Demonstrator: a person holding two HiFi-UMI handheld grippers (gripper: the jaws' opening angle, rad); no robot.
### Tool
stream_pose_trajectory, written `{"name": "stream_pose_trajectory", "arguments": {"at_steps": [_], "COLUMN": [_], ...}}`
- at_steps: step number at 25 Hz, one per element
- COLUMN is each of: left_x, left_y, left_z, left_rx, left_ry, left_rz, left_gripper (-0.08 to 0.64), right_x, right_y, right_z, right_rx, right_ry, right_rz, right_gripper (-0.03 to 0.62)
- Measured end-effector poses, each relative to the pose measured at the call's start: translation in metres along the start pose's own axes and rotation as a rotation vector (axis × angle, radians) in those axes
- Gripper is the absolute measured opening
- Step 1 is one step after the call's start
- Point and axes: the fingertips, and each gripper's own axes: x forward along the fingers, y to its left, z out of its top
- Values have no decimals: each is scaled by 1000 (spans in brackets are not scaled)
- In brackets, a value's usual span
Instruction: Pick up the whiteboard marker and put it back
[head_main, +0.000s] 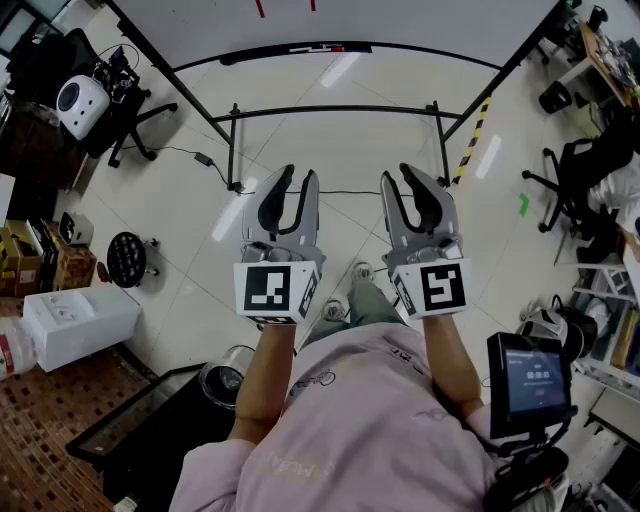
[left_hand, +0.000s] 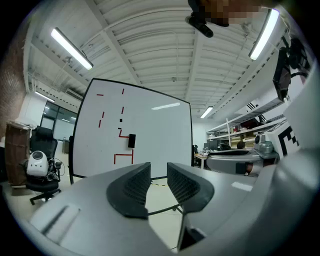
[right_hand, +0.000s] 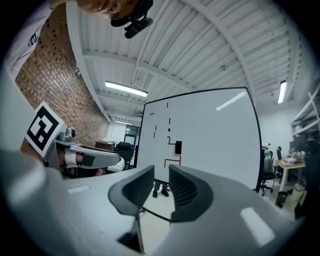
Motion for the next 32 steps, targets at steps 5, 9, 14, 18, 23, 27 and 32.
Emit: {"name": "stream_pose_trajectory", "arguments": {"at_steps": [5, 9, 14, 18, 23, 27, 32], "left_x": [83, 141, 207, 260, 342, 398, 467], "left_y": [15, 41, 74, 105, 150, 191, 219], "left_z": [-7, 11, 35, 43, 50, 65, 59], "left_rx": [10, 31, 39, 11, 67, 66, 67], "left_ry": [5, -26, -52, -83, -87, -132, -118], "left_rz": [-11, 33, 78, 107, 92, 153, 157], "left_gripper": [86, 86, 86, 87, 144, 275, 356], "right_x": [68, 130, 201, 251, 329, 365, 399], "right_y": [-41, -70, -109, -132, -151, -160, -169], "right_z": [-11, -7, 2, 1, -2, 9, -1], "right_rx": [2, 3, 37, 36, 30, -15, -55], "right_ry": [-19, -46, -55, -57, -34, -49, 6], "right_rz": [-5, 10, 0, 1, -28, -86, -119], "right_gripper": [83, 83, 83, 83, 83, 83, 83]}}
